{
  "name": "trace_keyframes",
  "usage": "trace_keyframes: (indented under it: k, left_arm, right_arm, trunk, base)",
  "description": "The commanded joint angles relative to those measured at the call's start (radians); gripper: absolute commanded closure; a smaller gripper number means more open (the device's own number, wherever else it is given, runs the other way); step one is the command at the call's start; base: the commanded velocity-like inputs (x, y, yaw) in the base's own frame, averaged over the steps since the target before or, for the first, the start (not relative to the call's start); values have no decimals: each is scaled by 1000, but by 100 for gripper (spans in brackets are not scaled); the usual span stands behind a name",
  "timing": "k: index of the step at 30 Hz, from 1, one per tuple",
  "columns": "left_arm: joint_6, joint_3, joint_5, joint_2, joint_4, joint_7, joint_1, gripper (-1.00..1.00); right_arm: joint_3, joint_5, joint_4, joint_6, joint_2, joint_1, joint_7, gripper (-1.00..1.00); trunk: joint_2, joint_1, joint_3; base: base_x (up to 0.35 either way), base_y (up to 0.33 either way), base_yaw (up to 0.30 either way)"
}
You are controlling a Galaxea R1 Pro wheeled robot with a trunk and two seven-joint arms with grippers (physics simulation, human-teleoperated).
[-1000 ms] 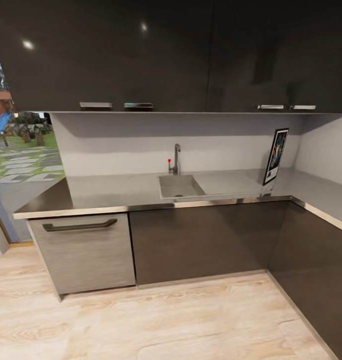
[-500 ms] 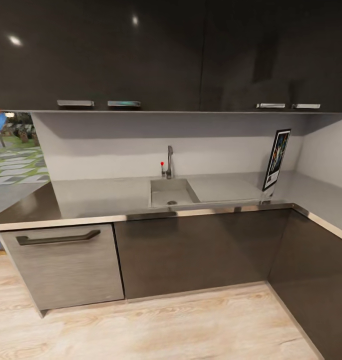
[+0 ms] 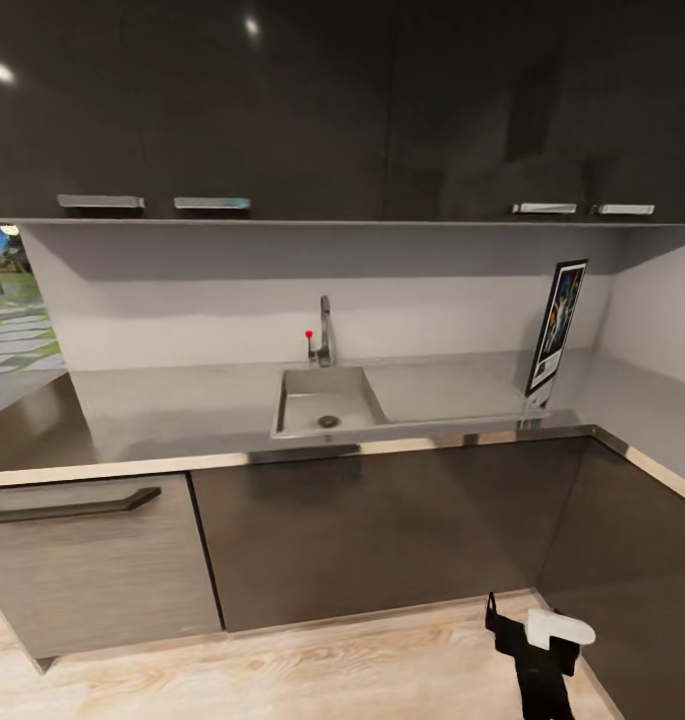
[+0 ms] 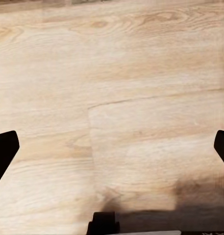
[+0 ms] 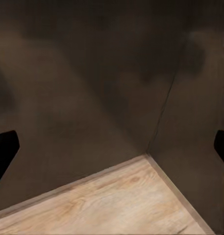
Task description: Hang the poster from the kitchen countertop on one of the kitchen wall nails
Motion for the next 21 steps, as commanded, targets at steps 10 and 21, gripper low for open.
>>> trace_keyframes:
  k: [10,21]
  left_arm:
    - [0,1,0,0,-1,0,0,-100]
    - [0,1,1,0,3,0,0,-100]
  right_arm:
    - [3,3,-288,223,3,-48,-129,-100]
    - [159,-1,-312,548,3,-394,-416,-100]
  trunk:
    - [0,1,-1]
    - [0,1,-1]
  base:
    - [199,-174,0]
    - [11,-10,0]
